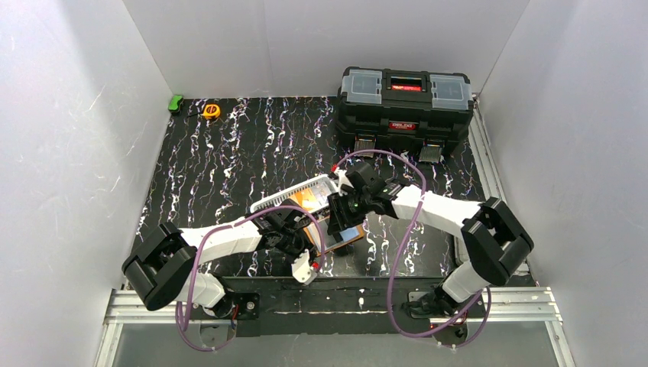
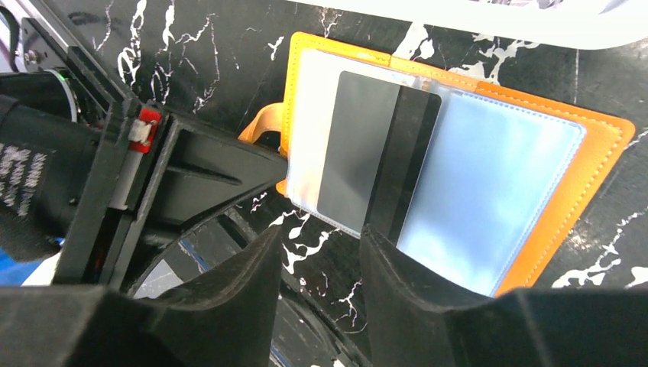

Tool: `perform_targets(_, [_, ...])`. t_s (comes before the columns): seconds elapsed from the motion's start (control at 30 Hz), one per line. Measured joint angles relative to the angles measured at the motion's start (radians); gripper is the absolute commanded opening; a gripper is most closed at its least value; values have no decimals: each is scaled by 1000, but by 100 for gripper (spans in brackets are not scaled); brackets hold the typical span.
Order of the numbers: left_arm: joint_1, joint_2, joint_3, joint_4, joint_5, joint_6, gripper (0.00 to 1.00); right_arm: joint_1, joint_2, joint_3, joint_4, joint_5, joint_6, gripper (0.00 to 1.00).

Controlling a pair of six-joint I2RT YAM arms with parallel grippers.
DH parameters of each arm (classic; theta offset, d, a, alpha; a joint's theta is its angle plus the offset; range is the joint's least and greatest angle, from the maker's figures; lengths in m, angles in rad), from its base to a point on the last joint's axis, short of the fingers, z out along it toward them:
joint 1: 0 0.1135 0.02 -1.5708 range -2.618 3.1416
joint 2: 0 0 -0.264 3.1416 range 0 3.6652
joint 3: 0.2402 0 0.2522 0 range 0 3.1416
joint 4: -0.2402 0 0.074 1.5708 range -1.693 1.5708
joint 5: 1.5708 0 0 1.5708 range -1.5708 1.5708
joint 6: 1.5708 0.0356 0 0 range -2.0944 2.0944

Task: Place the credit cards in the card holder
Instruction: Insert the credit card into the card holder.

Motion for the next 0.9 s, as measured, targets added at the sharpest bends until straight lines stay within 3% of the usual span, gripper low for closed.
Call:
perform_targets(0.23, [1, 0, 1, -8, 0, 14, 0, 0, 64, -4, 20, 20, 21, 19])
perform_targets(0.47, [2, 0, 2, -11, 0, 22, 0, -37, 60, -38, 41, 76, 45, 3])
perform_targets(0.9, [2, 0, 3, -18, -1, 39, 0, -28, 129, -31, 43, 150, 54, 1])
